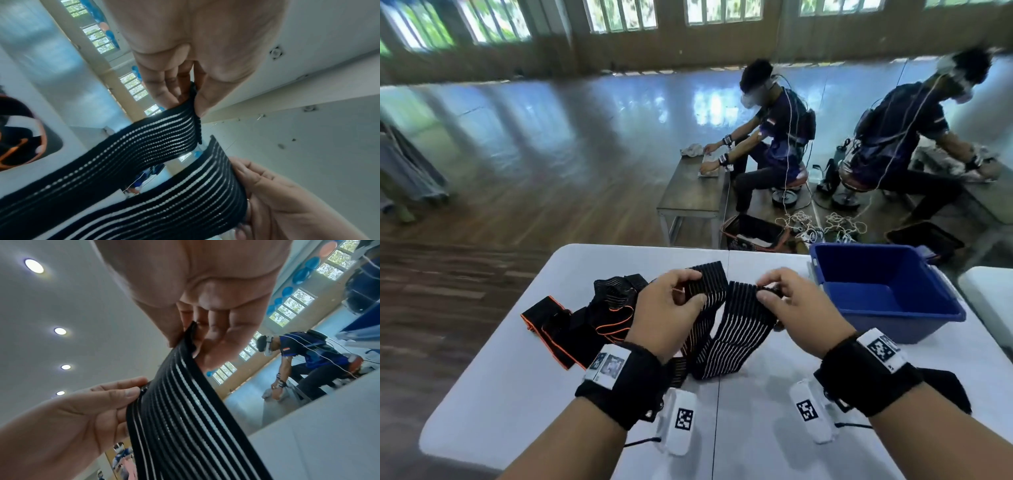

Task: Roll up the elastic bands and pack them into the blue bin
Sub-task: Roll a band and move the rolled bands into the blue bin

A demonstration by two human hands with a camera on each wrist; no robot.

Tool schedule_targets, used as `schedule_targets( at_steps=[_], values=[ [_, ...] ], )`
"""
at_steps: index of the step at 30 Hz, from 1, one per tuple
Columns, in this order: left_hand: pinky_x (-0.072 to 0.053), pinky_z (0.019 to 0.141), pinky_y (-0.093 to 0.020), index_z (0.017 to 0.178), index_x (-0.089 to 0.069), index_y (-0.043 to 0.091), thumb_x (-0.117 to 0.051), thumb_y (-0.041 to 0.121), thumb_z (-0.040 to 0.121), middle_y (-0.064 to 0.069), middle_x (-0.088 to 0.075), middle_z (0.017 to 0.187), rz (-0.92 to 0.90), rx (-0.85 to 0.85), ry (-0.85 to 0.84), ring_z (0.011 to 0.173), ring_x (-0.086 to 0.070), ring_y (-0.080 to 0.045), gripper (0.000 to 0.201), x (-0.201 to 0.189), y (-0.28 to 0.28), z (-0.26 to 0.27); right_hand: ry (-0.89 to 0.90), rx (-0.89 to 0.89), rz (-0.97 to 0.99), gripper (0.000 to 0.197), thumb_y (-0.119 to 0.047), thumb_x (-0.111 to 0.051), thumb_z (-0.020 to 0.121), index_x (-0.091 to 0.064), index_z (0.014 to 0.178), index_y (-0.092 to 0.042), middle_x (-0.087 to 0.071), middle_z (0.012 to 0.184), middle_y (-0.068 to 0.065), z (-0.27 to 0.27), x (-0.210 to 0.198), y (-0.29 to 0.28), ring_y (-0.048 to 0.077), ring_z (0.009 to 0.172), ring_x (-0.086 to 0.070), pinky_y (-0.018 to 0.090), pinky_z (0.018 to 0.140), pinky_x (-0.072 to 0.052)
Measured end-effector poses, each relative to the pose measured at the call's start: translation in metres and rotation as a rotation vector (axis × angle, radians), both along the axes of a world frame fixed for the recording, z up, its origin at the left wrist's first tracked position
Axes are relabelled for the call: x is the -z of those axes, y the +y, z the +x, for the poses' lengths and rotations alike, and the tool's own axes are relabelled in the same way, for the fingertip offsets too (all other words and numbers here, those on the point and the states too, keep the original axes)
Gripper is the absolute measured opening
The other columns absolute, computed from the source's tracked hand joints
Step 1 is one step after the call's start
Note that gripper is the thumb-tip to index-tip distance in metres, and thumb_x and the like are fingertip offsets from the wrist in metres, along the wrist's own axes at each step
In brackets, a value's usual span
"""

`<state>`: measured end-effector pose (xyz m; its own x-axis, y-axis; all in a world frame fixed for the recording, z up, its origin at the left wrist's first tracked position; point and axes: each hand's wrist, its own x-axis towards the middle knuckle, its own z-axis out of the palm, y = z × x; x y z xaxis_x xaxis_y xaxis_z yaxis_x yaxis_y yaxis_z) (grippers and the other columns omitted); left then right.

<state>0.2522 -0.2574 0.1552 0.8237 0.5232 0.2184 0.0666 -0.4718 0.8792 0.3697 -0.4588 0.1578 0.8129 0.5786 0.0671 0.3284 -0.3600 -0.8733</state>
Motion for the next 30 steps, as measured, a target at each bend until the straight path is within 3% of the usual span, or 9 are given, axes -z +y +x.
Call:
schedule_targets(
  at_steps=[3, 6, 9, 13, 16, 20, 23, 27, 30],
  values=[
    [-0.056, 0.073, -0.022, 0.107, -0.073, 0.029, -0.068, 0.014, 0.092, 0.012, -0.073, 0.086, 0.068, 0.021, -0.078, 0.075, -0.068, -0.003, 0.023, -0.022, -0.004, 0.008, -0.034, 0.077, 0.06, 0.01, -0.019, -0.063, 0.094, -0.06, 0.098, -0.028, -0.063, 0.095, 0.0, 0.004, -0.03, 0.003, 0.022, 0.064, -0.066, 0.039, 0.047, -0.058],
    [-0.057, 0.07, -0.026, 0.116, -0.064, 0.033, -0.067, 0.005, 0.09, 0.009, -0.07, 0.089, 0.05, 0.055, -0.155, 0.07, -0.066, -0.007, 0.038, -0.034, -0.01, 0.013, -0.032, 0.107, 0.145, 0.018, -0.011, -0.063, 0.09, -0.058, 0.095, -0.027, -0.066, 0.094, 0.004, 0.006, -0.051, 0.005, 0.028, 0.066, -0.068, 0.044, 0.053, -0.059],
    [-0.056, 0.07, -0.027, 0.128, -0.055, 0.039, -0.073, 0.006, 0.083, 0.009, -0.062, 0.089, -0.029, 0.102, -0.186, 0.067, -0.061, -0.01, 0.059, -0.043, -0.02, 0.017, -0.042, 0.148, 0.199, 0.027, -0.017, -0.065, 0.081, -0.057, 0.096, -0.038, -0.068, 0.09, 0.0, -0.001, -0.061, 0.009, 0.028, 0.071, -0.067, 0.052, 0.062, -0.058],
    [-0.059, 0.079, -0.052, 0.114, -0.061, 0.042, -0.075, 0.006, 0.076, 0.004, -0.067, 0.099, -0.182, 0.197, -0.194, 0.085, -0.067, -0.038, 0.054, -0.045, -0.029, 0.02, -0.097, 0.251, 0.277, 0.033, -0.015, -0.072, 0.082, -0.058, 0.101, -0.038, -0.069, 0.089, -0.007, -0.01, -0.066, 0.011, 0.01, 0.075, -0.067, 0.043, 0.073, -0.059],
    [-0.057, 0.083, -0.06, 0.114, -0.06, 0.032, -0.078, 0.002, 0.075, -0.005, -0.068, 0.105, -0.279, 0.249, -0.194, 0.09, -0.065, -0.046, 0.053, -0.045, -0.031, 0.023, -0.119, 0.279, 0.318, 0.034, -0.014, -0.073, 0.084, -0.06, 0.104, -0.038, -0.07, 0.092, -0.008, -0.016, -0.064, 0.007, 0.007, 0.082, -0.068, 0.04, 0.076, -0.06],
    [-0.058, 0.078, -0.048, 0.099, -0.055, 0.022, -0.079, -0.003, 0.075, 0.001, -0.071, 0.097, -0.364, 0.307, -0.202, 0.081, -0.068, -0.025, 0.042, -0.043, -0.03, 0.028, -0.151, 0.315, 0.345, 0.034, -0.015, -0.074, 0.083, -0.061, 0.104, -0.039, -0.071, 0.094, -0.009, -0.017, -0.06, 0.0, 0.008, 0.088, -0.069, 0.04, 0.08, -0.059],
    [-0.056, 0.079, -0.054, 0.087, -0.049, 0.021, -0.079, 0.003, 0.073, -0.003, -0.073, 0.103, -0.368, 0.347, -0.178, 0.085, -0.067, -0.027, 0.038, -0.044, -0.034, 0.03, -0.16, 0.317, 0.351, 0.032, -0.013, -0.074, 0.083, -0.062, 0.102, -0.036, -0.072, 0.093, -0.01, -0.014, -0.06, -0.003, 0.007, 0.086, -0.069, 0.04, 0.079, -0.06],
    [-0.059, 0.078, -0.046, 0.087, -0.044, 0.01, -0.079, -0.009, 0.076, -0.005, -0.072, 0.098, -0.401, 0.402, -0.144, 0.086, -0.07, -0.023, 0.042, -0.047, -0.04, 0.03, -0.167, 0.331, 0.361, 0.032, -0.011, -0.073, 0.083, -0.063, 0.101, -0.035, -0.072, 0.092, -0.01, -0.012, -0.059, -0.004, 0.008, 0.085, -0.07, 0.041, 0.077, -0.06],
    [-0.058, 0.081, -0.055, 0.088, -0.046, 0.007, -0.086, -0.004, 0.071, -0.004, -0.072, 0.108, -0.411, 0.416, -0.158, 0.085, -0.068, -0.023, 0.045, -0.046, -0.039, 0.031, -0.178, 0.351, 0.375, 0.03, -0.011, -0.074, 0.083, -0.064, 0.099, -0.034, -0.072, 0.09, -0.011, -0.013, -0.058, -0.005, 0.007, 0.083, -0.07, 0.038, 0.077, -0.06]
  ],
)
